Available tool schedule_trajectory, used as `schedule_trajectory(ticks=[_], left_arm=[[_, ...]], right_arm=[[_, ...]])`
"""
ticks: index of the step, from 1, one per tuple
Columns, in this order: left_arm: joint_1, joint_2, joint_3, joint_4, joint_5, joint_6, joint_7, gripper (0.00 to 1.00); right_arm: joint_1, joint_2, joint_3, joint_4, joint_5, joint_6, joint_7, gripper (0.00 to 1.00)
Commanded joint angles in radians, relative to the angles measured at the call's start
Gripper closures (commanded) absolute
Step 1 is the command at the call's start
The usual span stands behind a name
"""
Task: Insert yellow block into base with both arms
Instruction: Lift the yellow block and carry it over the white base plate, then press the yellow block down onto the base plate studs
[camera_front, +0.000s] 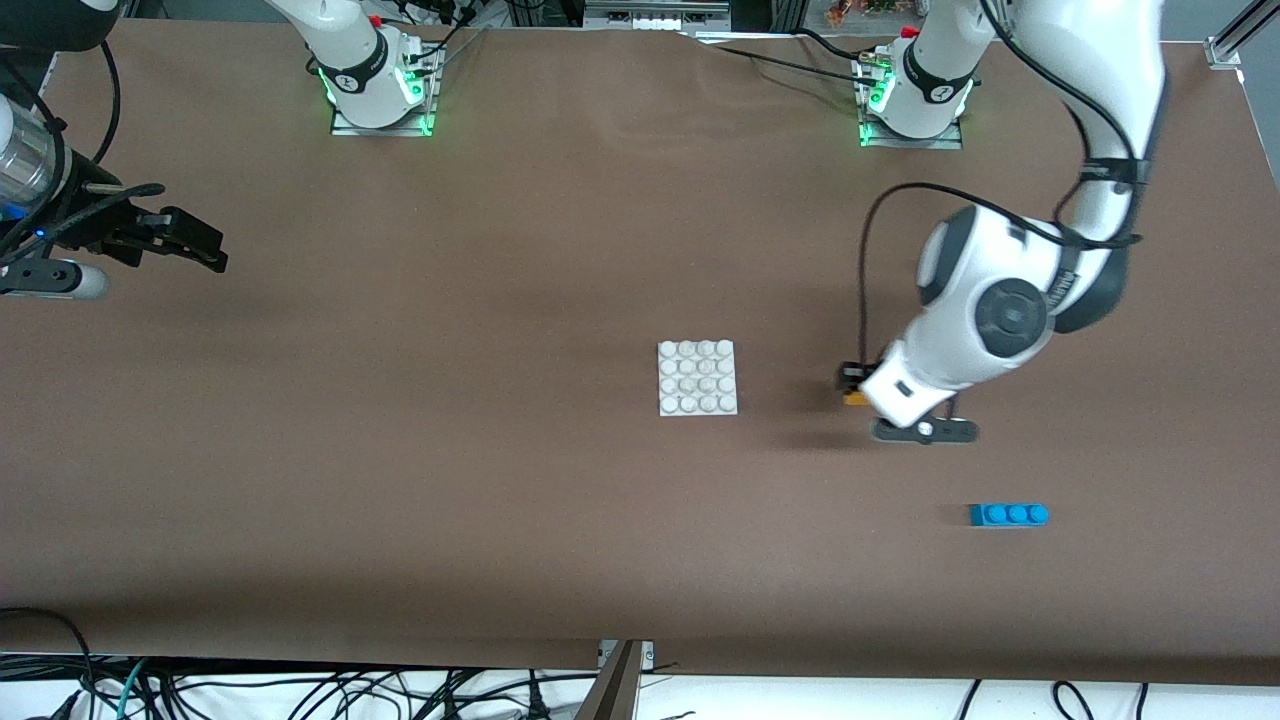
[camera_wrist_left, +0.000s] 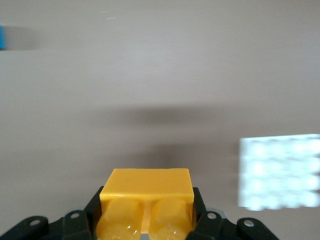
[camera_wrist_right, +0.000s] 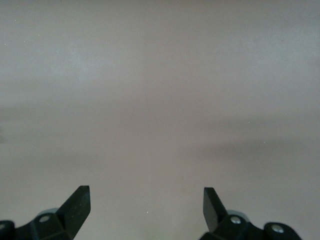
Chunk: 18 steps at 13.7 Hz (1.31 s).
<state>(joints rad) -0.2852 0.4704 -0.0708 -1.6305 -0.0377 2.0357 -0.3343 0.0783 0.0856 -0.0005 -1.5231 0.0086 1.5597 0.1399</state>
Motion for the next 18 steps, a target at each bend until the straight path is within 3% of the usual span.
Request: schedule_trajectory(ticks=[1, 4, 7, 12, 18], left_arm=[[-0.115, 0.091, 0.014, 0.118, -0.021, -0.025, -0.113, 0.97], [-0.251, 0.242, 0.02, 0.246, -0.016, -0.019, -0.214, 0.97], [-0.302, 0.344, 0.026, 0.316, -0.011, -0.008, -0.299, 0.96], [-0.336, 0.386, 0.022, 0.308, 0.06, 0.004, -0.287, 0.9], [-0.336, 0.383, 0.019, 0.285, 0.062, -0.008, -0.279, 0.9]], right_arm=[[-0.009, 0.006, 0.004, 0.021, 0.017, -0.009, 0.006, 0.0], [-0.015, 0.008, 0.004, 0.021, 0.019, -0.006, 0.003, 0.0], [-0.014, 0.011, 0.004, 0.021, 0.03, -0.006, 0.006, 0.0], [-0.011, 0.011, 0.005, 0.021, 0.034, -0.006, 0.009, 0.0], [-0.015, 0.013, 0.004, 0.021, 0.05, -0.006, 0.009, 0.0]])
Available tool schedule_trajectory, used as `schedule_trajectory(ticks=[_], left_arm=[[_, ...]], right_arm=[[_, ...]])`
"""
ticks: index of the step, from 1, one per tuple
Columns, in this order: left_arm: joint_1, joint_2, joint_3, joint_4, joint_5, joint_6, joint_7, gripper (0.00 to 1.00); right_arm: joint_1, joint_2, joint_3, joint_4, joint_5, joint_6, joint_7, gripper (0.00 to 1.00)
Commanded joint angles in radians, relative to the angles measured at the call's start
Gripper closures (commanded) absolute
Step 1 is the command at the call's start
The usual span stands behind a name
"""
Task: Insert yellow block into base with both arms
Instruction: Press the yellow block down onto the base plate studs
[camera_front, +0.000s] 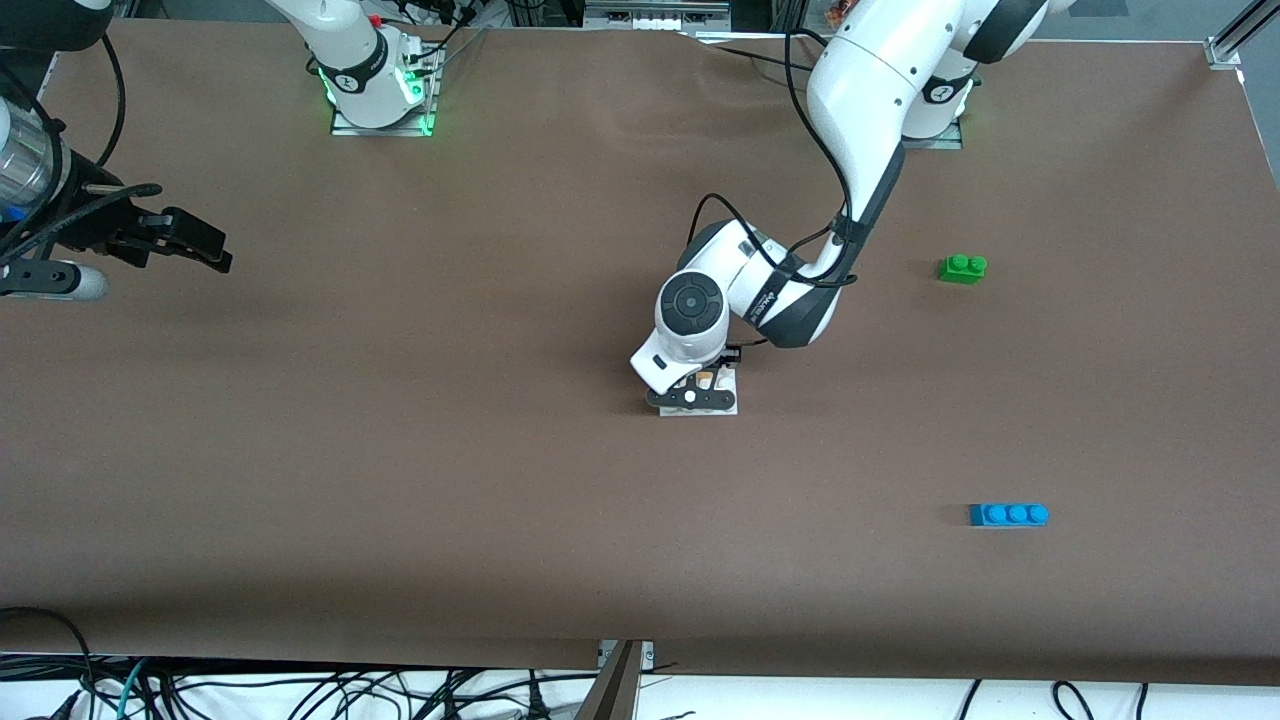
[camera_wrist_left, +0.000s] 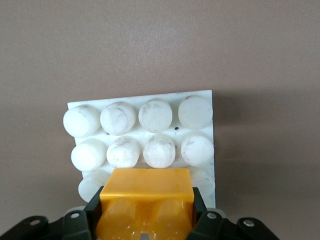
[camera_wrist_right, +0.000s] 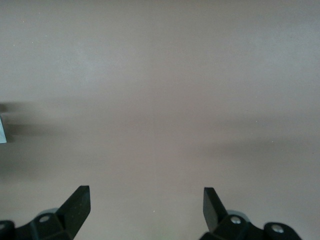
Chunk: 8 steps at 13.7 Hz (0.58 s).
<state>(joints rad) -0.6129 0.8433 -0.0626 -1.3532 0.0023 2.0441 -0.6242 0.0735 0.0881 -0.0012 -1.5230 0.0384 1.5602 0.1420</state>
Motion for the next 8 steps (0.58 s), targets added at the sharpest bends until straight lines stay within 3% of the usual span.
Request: schedule_trajectory(ticks=[1, 8], left_arm=[[-0.008, 0.008, 0.01, 0.005, 0.021, -0.018, 0.02, 0.9], [0.001, 0.01, 0.012, -0.006, 0.021, -0.019, 0.095, 0.89]], right_arm=[[-0.009, 0.01, 0.004, 0.021, 0.02, -0.006, 0.007, 0.0], [-0.009, 0.01, 0.004, 0.021, 0.02, -0.006, 0.007, 0.0]])
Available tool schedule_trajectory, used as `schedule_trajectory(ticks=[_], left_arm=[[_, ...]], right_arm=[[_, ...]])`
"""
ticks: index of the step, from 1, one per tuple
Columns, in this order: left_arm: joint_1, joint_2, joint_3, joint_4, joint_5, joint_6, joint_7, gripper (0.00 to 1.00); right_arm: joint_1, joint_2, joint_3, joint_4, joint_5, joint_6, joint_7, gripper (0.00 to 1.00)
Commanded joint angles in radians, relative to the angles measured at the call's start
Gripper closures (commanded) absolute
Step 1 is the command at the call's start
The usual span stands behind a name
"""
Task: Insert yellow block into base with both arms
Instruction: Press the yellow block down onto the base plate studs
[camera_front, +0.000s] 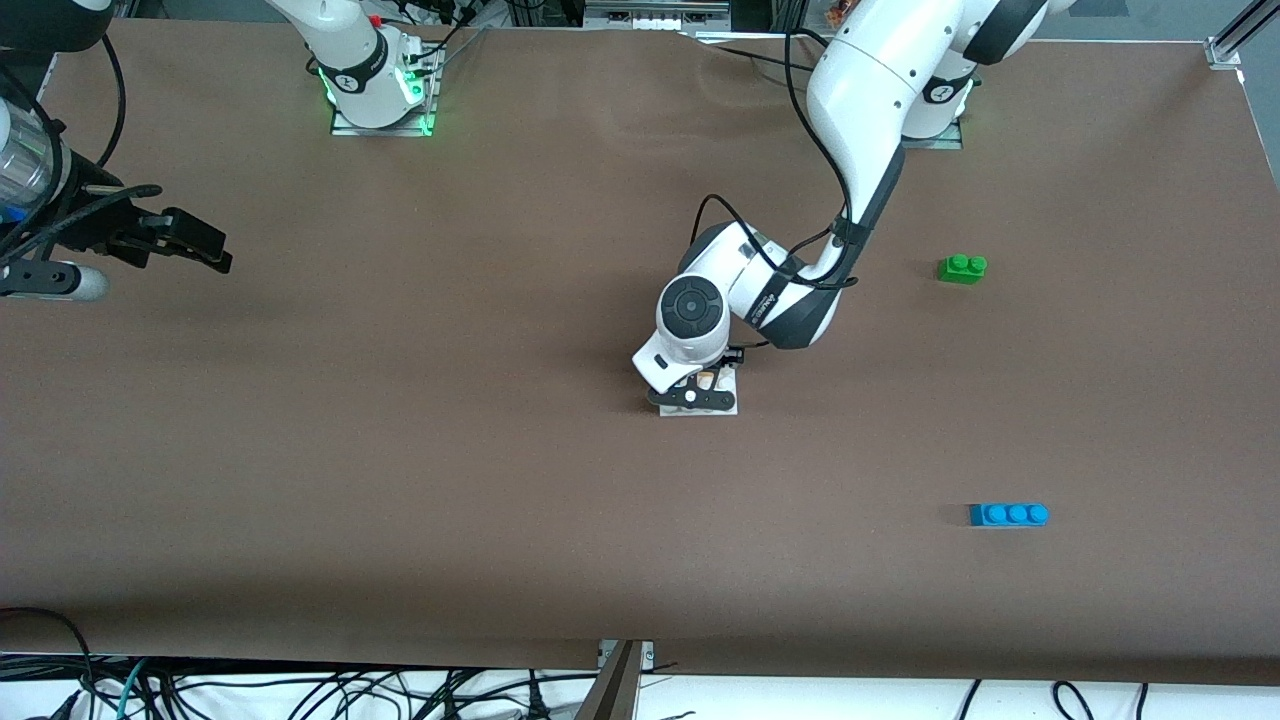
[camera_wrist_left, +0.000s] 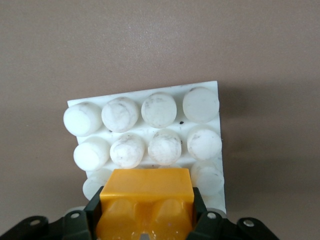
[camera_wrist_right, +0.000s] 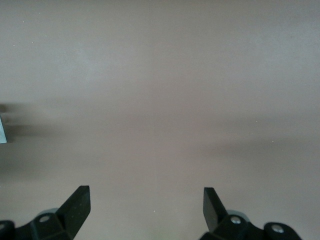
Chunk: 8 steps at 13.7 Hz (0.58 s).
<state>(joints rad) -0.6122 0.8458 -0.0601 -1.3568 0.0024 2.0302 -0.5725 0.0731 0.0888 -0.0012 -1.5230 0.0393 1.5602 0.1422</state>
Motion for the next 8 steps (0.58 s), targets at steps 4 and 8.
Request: schedule_trajectory(ticks=[4, 8], left_arm=[[0.0, 0.013, 0.01, -0.005, 0.021, 0.004, 0.043, 0.86], [0.002, 0.027, 0.01, -0.005, 0.008, 0.013, 0.042, 0.85]], right_arm=[[-0.009, 0.009, 0.004, 0.021, 0.021, -0.006, 0.007, 0.0], [-0.009, 0.009, 0.006, 0.021, 0.021, -0.006, 0.007, 0.0]])
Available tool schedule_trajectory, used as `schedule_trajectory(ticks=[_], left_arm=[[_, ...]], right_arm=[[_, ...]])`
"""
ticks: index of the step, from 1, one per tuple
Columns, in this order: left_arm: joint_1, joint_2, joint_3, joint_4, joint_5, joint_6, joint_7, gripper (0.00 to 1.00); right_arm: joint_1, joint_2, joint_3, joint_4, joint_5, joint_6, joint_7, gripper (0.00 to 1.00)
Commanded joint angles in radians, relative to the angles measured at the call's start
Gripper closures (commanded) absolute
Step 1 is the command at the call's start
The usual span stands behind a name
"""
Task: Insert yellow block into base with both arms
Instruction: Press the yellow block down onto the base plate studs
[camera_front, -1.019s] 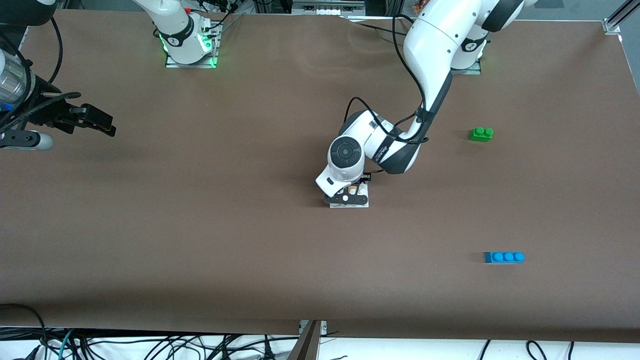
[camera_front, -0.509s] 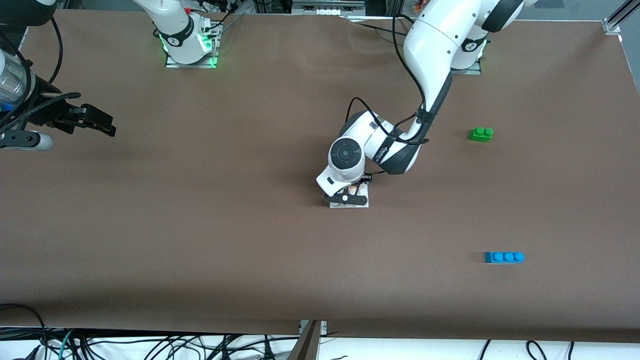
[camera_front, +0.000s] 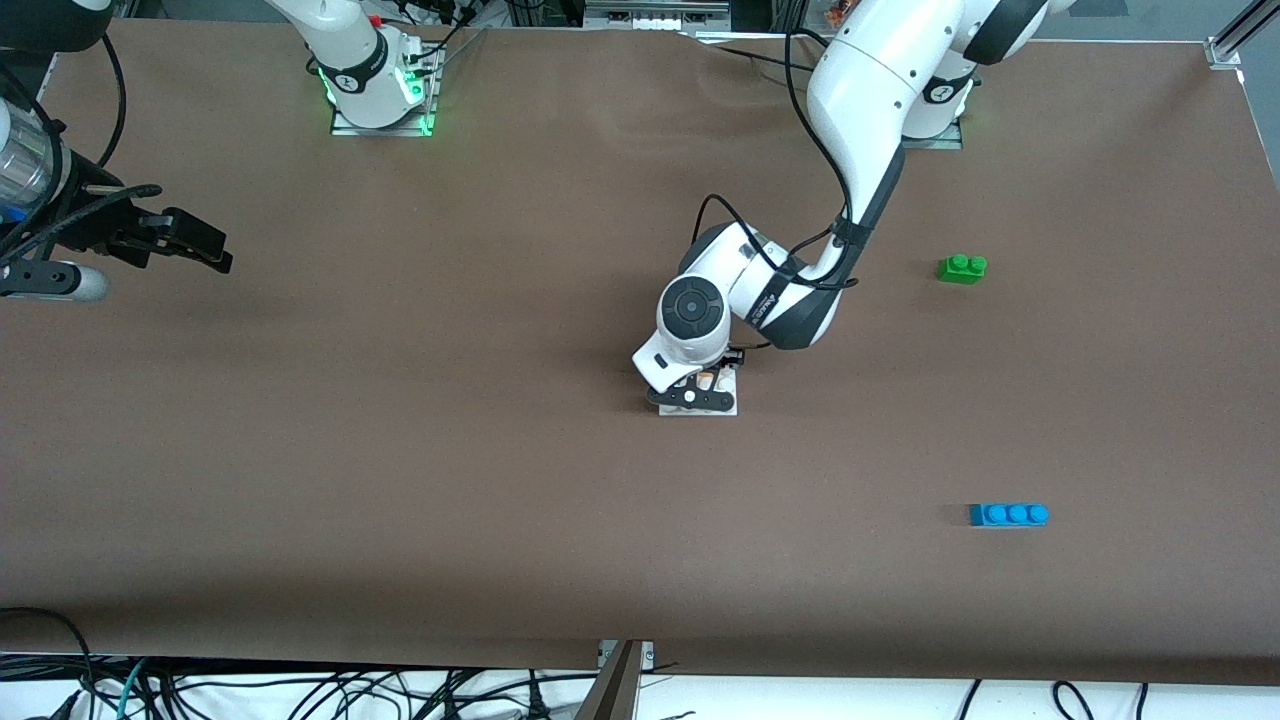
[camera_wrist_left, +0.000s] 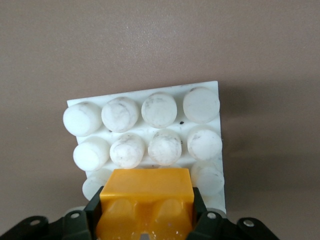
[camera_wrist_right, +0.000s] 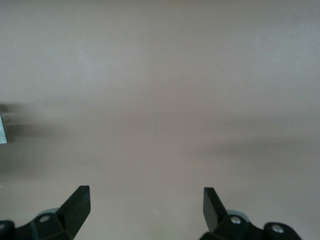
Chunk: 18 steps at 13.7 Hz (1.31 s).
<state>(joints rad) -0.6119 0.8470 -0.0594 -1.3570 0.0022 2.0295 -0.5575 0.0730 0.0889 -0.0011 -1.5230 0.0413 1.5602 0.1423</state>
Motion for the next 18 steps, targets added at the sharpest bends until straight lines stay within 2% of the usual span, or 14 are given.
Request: schedule_trajectory(ticks=[1, 5, 6, 7, 8, 12, 13, 16, 18], left_arm=[[0.001, 0.029, 0.007, -0.005, 0.006, 0.035, 0.027, 0.85], [0.011, 0.032, 0.007, -0.002, -0.024, 0.052, 0.025, 0.83], [0.012, 0.029, 0.007, -0.002, -0.025, 0.052, 0.025, 0.77], [0.012, 0.026, 0.007, -0.002, -0.027, 0.049, 0.011, 0.45], [0.014, 0.024, 0.007, -0.001, -0.025, 0.044, 0.01, 0.01], [0.029, -0.046, 0.006, 0.007, -0.036, 0.0, 0.007, 0.0], [0.032, -0.071, 0.006, 0.009, -0.072, -0.011, 0.007, 0.0], [0.055, -0.204, 0.021, 0.01, -0.117, -0.112, -0.007, 0.0], [0.118, -0.282, 0.03, 0.009, -0.113, -0.152, -0.03, 0.0]], right_arm=[[-0.009, 0.009, 0.006, 0.021, 0.019, -0.006, 0.007, 0.0], [-0.009, 0.009, 0.004, 0.021, 0.019, -0.006, 0.007, 0.0], [-0.009, 0.009, 0.004, 0.021, 0.019, -0.006, 0.005, 0.0], [-0.009, 0.009, 0.006, 0.021, 0.019, -0.006, 0.003, 0.0], [-0.009, 0.009, 0.006, 0.021, 0.019, -0.006, 0.003, 0.0], [-0.006, 0.009, 0.006, 0.021, 0.019, -0.006, 0.005, 0.0], [-0.006, 0.009, 0.006, 0.021, 0.019, -0.006, 0.003, 0.0], [-0.007, 0.009, 0.006, 0.021, 0.02, -0.006, 0.005, 0.0], [-0.007, 0.008, 0.006, 0.021, 0.02, -0.006, 0.005, 0.0]])
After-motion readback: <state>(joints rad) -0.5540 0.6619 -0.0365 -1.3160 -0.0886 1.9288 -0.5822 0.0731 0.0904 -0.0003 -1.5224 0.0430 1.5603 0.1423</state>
